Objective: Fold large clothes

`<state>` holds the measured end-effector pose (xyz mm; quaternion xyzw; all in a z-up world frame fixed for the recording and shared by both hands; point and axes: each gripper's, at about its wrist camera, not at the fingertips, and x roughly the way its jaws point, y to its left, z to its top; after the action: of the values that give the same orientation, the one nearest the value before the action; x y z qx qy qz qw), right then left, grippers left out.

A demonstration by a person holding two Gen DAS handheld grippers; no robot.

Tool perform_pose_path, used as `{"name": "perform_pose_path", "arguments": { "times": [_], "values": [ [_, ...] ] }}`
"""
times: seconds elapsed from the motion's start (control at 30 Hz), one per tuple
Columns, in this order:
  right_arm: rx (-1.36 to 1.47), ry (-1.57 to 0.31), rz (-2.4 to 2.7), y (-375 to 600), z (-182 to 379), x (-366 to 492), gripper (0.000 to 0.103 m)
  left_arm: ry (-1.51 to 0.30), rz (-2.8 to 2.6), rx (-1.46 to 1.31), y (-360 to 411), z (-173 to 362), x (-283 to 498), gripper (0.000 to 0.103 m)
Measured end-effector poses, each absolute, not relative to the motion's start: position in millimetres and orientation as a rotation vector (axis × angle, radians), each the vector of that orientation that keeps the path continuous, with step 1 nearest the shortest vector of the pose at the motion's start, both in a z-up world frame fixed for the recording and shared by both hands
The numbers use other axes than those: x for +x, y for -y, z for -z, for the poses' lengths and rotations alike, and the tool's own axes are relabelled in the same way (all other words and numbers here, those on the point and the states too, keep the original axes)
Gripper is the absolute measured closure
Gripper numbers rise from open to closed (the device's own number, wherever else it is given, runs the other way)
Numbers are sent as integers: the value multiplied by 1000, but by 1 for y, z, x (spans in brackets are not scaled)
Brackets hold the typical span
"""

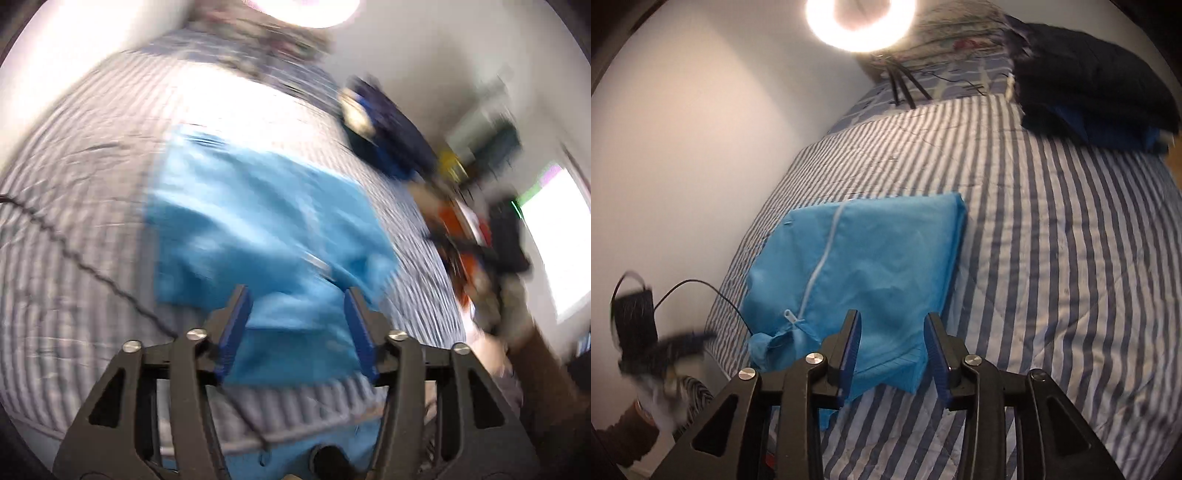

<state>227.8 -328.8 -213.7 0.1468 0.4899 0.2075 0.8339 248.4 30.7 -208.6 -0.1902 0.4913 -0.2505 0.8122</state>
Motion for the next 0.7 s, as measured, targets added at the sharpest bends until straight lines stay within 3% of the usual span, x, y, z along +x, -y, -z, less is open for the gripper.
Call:
{"name": "perform_pose_path", "arguments": {
  "times": [0.1, 0.37, 0.4, 0.47, 0.57, 0.7],
  "values": [
    [257, -1073, -482, 305, 207, 228, 58, -1120, 490, -576, -63, 232, 275, 45],
    [45, -1108, -586, 221, 211, 202, 57, -1170, 423, -781, -98, 278, 314, 46],
    [39, -1117, -588, 214, 217, 200, 57, -1160, 435, -764, -95, 277, 316, 65],
    [58, -1130, -586, 211, 226, 195, 57, -1141, 366, -604, -77, 278, 318, 87],
    [38, -1171, -520, 210, 245, 196, 57, -1158, 255, -403, -63, 284, 323, 87],
    [64, -1107, -557, 218, 236, 179, 62, -1088, 261, -425, -65, 268, 302, 87]
  ]
}}
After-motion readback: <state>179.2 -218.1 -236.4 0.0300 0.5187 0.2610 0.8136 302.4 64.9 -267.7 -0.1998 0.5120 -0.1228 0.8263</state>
